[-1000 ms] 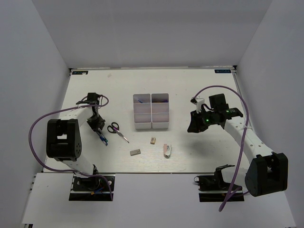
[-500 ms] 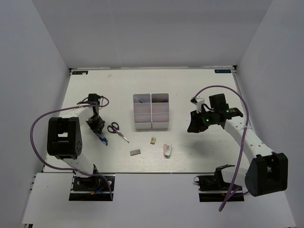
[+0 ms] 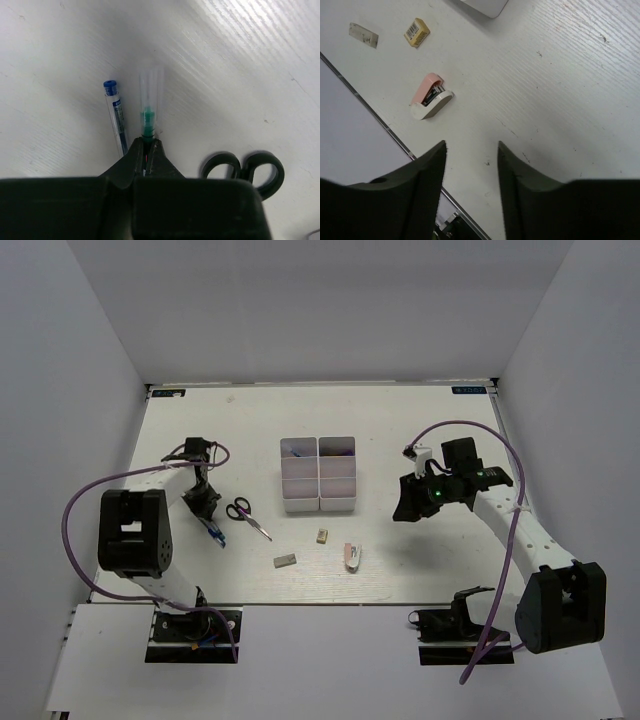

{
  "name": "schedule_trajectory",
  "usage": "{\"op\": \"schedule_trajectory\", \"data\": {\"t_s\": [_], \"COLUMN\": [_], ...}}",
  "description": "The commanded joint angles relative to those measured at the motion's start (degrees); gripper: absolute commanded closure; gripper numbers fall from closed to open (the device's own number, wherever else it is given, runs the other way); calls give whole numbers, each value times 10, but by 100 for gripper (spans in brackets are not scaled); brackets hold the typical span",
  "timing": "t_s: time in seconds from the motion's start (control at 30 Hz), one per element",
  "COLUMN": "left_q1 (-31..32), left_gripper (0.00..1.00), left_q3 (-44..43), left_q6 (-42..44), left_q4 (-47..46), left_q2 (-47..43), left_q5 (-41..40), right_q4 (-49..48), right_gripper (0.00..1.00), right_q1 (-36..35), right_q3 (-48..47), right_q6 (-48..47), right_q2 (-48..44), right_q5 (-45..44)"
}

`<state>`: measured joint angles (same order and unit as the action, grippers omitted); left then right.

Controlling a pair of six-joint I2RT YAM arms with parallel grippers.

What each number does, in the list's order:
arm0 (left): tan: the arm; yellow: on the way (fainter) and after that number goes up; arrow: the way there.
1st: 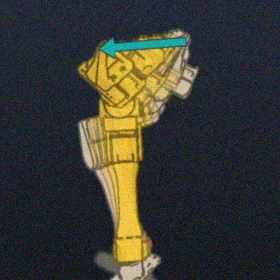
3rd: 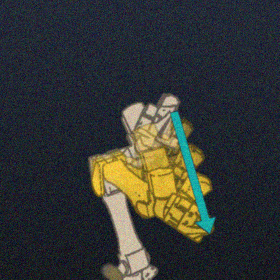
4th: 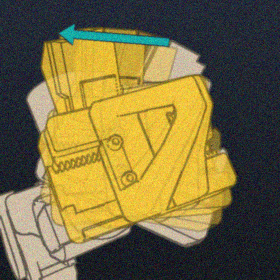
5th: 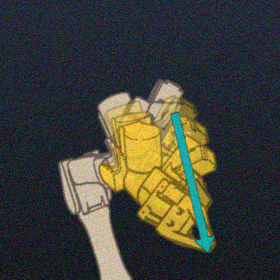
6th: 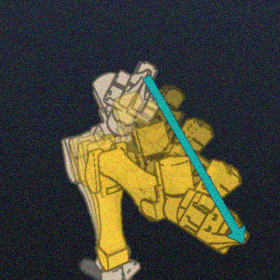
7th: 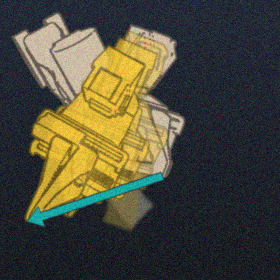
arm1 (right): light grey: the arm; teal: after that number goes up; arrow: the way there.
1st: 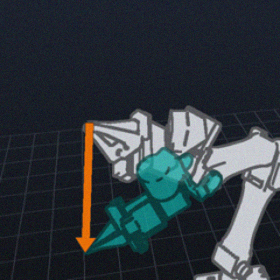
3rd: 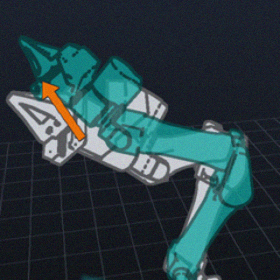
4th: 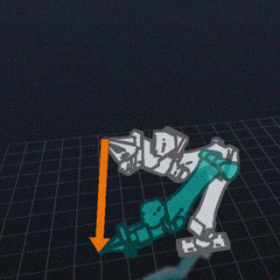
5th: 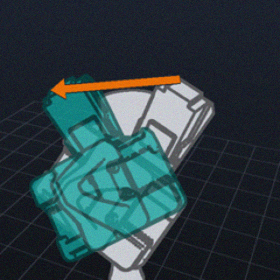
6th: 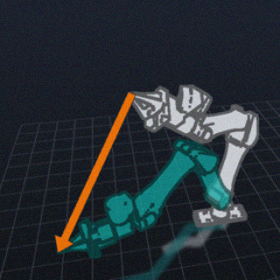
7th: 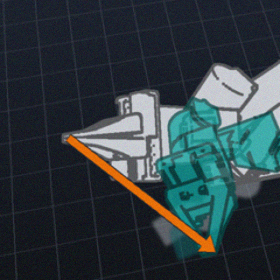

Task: Sort the stationery into containers
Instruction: Pick up the pen from the center of the board, then place the pen in the storage box.

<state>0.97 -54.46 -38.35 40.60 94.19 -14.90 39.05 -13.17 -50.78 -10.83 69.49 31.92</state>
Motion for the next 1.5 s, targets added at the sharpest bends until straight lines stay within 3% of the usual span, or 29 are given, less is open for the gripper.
{"op": "schedule_trajectory", "data": {"t_s": [0.0,0.03,0.1,0.17,0.2,0.23,0.3,0.4,0.53,0.67,0.77,0.93,1.13,1.47], "left_q1": [20,25,51,74,83,103,156,212,313,369,399,421,424,424], "left_gripper": [100,100,100,100,100,100,100,100,100,100,100,100,100,100], "left_q3": [-13,-19,-44,-54,-75,-81,-107,-124,-148,-201,-245,-247,-214,-165], "left_q6": [13,20,27,40,46,50,67,112,196,271,329,419,452,448], "left_q4": [-4,-3,-10,-22,-25,-48,-71,-135,-224,-291,-321,-402,-474,-504], "left_q2": [-60,-70,-110,-128,-152,-157,-168,-171,-148,-92,-33,7,33,34], "left_q5": [8,17,32,69,79,91,103,73,-31,-93,-187,-253,-244,-222], "right_q4": [4,6,5,4,6,5,-1,-13,-19,-19,-20,-20,-17,-16], "right_gripper": [48,41,41,48,57,80,100,100,100,100,100,100,100,100], "right_q1": [4,3,4,3,4,3,4,4,4,4,4,5,4,6], "right_q3": [-19,-19,-18,-19,-19,-17,-12,-5,1,2,2,2,3,1], "right_q6": [-3,-4,-6,-6,-7,-7,-6,-6,-6,-9,-10,-14,-18,-18], "right_q2": [-2,0,-1,-1,-1,-2,-5,-12,-18,-16,-16,-17,-14,-12], "right_q5": [16,18,18,21,21,22,24,26,31,31,31,34,36,38]}}
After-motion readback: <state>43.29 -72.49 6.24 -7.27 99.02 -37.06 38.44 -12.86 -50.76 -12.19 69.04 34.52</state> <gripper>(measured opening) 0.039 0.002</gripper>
